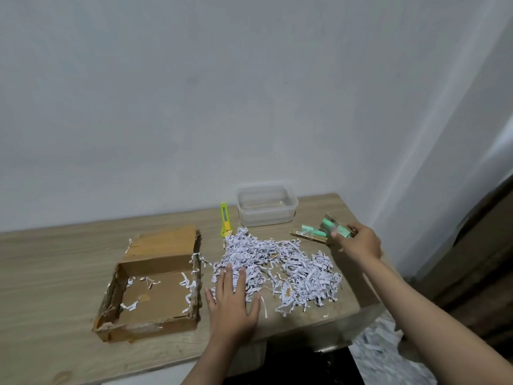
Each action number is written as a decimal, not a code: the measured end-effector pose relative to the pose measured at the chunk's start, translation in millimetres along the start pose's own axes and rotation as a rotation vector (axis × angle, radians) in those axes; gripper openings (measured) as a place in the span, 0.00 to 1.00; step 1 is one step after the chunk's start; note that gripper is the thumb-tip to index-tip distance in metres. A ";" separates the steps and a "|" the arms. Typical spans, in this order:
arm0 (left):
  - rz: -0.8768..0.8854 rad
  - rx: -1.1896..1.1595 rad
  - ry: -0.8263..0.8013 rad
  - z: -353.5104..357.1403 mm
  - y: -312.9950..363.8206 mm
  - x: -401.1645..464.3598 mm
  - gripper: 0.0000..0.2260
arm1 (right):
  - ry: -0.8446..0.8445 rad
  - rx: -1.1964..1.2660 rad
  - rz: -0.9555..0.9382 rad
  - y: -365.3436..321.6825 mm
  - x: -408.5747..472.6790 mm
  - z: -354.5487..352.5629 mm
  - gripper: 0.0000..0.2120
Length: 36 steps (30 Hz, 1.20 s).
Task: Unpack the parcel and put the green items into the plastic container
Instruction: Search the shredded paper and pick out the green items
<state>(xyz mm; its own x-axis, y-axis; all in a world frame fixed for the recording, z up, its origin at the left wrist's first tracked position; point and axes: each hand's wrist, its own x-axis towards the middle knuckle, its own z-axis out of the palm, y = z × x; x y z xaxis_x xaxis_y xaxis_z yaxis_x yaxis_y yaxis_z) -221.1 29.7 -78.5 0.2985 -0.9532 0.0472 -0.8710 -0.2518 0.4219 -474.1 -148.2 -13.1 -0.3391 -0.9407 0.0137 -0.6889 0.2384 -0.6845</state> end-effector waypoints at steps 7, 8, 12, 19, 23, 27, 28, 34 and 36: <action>0.016 0.005 0.071 3.6 -1.3 2.2 0.29 | -0.060 0.004 0.091 18.1 20.6 21.9 0.27; 0.017 0.007 0.070 3.8 -1.3 2.3 0.29 | -0.062 0.003 0.093 20.0 21.2 23.9 0.27; 0.053 -0.016 0.110 4.0 -2.7 2.1 0.29 | -0.098 -0.026 0.094 22.0 17.8 21.8 0.30; 0.026 -0.273 0.348 -3.6 -6.4 -9.4 0.32 | -0.082 0.218 -0.211 29.4 -68.4 6.8 0.26; -0.054 -0.266 0.178 3.0 -4.3 2.6 0.40 | -0.163 0.194 -0.214 43.6 -98.3 25.5 0.30; 0.003 -0.520 0.072 13.1 20.1 18.7 0.37 | -0.226 0.218 -0.147 13.6 -120.4 61.1 0.26; 0.006 -0.609 0.059 14.0 28.8 20.2 0.34 | -0.249 0.257 -0.176 3.9 -126.4 69.5 0.25; -0.036 -0.679 0.354 -5.3 31.0 27.3 0.27 | -0.159 0.459 -0.288 -15.0 -131.5 81.6 0.26; -0.040 -0.561 0.401 -15.9 22.2 32.7 0.28 | -0.116 0.430 -0.296 -13.4 -115.1 71.5 0.27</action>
<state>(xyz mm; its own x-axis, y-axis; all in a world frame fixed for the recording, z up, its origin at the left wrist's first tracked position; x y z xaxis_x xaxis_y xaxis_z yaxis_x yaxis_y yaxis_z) -224.5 -4.5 -53.2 0.5415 -0.7822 0.3080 -0.5553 -0.0577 0.8297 -380.0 -60.5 -57.6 -0.0800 -0.9790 0.1877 -0.4114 -0.1391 -0.9008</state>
